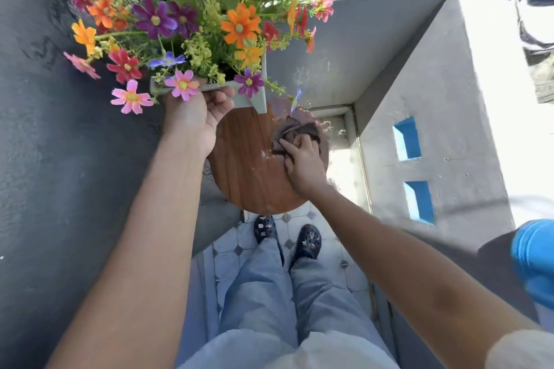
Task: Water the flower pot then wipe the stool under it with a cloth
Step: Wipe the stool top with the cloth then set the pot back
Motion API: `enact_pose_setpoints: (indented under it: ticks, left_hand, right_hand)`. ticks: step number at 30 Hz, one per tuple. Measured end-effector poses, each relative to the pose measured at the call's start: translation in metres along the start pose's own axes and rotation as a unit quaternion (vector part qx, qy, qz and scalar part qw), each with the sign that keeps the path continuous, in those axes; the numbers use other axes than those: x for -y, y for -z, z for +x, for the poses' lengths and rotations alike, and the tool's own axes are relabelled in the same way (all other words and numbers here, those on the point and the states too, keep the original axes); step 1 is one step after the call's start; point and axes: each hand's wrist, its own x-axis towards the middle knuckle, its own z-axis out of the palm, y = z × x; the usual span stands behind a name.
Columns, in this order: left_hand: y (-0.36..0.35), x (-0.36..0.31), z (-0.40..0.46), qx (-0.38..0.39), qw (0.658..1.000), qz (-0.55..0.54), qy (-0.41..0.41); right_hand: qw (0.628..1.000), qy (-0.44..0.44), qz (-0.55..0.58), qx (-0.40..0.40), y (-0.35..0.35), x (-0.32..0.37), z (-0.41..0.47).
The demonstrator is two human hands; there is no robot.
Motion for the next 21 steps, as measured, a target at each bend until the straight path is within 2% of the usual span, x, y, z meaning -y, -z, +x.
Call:
enact_pose_setpoints:
  ticks: [5,10,12,16,18,21]
  left_hand:
    - [-0.004,-0.002,0.000,0.007,1.000,-0.009,-0.005]
    - [-0.007,-0.006,-0.002,0.013,1.000,-0.004,-0.010]
    - [-0.007,-0.007,-0.003,0.012,1.000,-0.001,-0.010]
    - [-0.006,-0.007,-0.007,0.007,1.000,0.013,-0.012]
    - [-0.006,-0.006,-0.008,0.002,1.000,0.012,-0.013]
    - [-0.004,-0.006,-0.009,0.001,1.000,-0.002,-0.003]
  right_hand:
    - [0.993,0.079,0.000,0.084,-0.040,0.031,-0.066]
    - [0.974,0.195,-0.032,0.112,-0.029,-0.005,-0.104]
    - [0.978,0.173,-0.038,0.113,-0.008,-0.032,-0.092]
    - [0.998,0.034,-0.034,0.050,0.031,-0.066,-0.021]
    - [0.999,-0.020,0.004,0.044,0.042,-0.062,0.009]
    - [0.998,-0.041,0.042,0.020,0.043,-0.046,0.022]
